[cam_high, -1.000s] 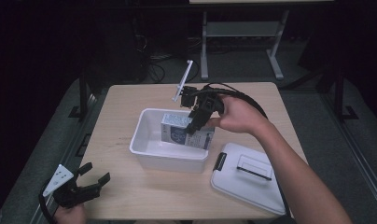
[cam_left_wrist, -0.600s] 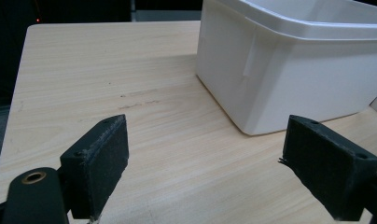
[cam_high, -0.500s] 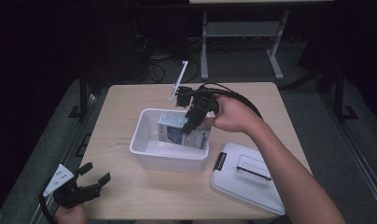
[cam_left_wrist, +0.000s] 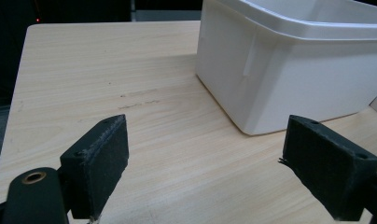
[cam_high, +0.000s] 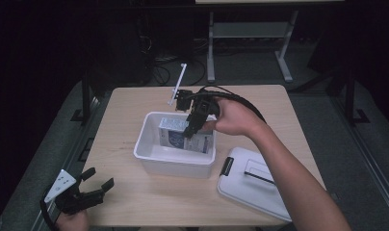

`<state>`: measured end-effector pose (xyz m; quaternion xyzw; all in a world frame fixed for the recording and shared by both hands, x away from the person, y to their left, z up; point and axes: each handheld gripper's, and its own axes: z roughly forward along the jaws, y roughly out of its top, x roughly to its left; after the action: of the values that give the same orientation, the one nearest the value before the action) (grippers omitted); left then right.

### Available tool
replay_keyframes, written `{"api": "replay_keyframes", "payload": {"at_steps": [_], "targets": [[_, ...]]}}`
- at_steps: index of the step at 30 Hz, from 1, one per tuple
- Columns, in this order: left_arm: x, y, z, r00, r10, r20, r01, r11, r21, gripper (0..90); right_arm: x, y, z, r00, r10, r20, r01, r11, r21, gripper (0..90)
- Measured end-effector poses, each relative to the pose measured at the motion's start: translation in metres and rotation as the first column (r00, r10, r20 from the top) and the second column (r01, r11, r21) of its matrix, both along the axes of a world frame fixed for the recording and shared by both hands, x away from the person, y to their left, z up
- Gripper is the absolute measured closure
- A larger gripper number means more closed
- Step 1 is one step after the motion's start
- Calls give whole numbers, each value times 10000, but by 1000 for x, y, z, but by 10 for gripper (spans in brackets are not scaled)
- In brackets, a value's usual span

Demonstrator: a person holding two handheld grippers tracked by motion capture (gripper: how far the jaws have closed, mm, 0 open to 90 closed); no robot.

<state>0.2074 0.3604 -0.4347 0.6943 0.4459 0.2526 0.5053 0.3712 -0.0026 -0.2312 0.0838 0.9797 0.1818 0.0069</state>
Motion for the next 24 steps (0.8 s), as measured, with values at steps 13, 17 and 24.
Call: {"api": "replay_keyframes", "payload": {"at_steps": [13, 17, 24], "targets": [[0, -1, 0, 10000, -41, -17, 41, 10000, 17, 135, 6, 4, -6, 10000, -3, 5, 3, 10000, -73, 552], [1, -1, 0, 10000, -58, -33, 58, 10000, 46, 135, 9, 5, -8, 10000, -5, -24, 4, 10000, -99, 552], [0, -1, 1, 10000, -47, 5, 47, 10000, 23, 135, 12, 9, -14, 10000, 45, -34, -45, 9998, -190, 552]]}}
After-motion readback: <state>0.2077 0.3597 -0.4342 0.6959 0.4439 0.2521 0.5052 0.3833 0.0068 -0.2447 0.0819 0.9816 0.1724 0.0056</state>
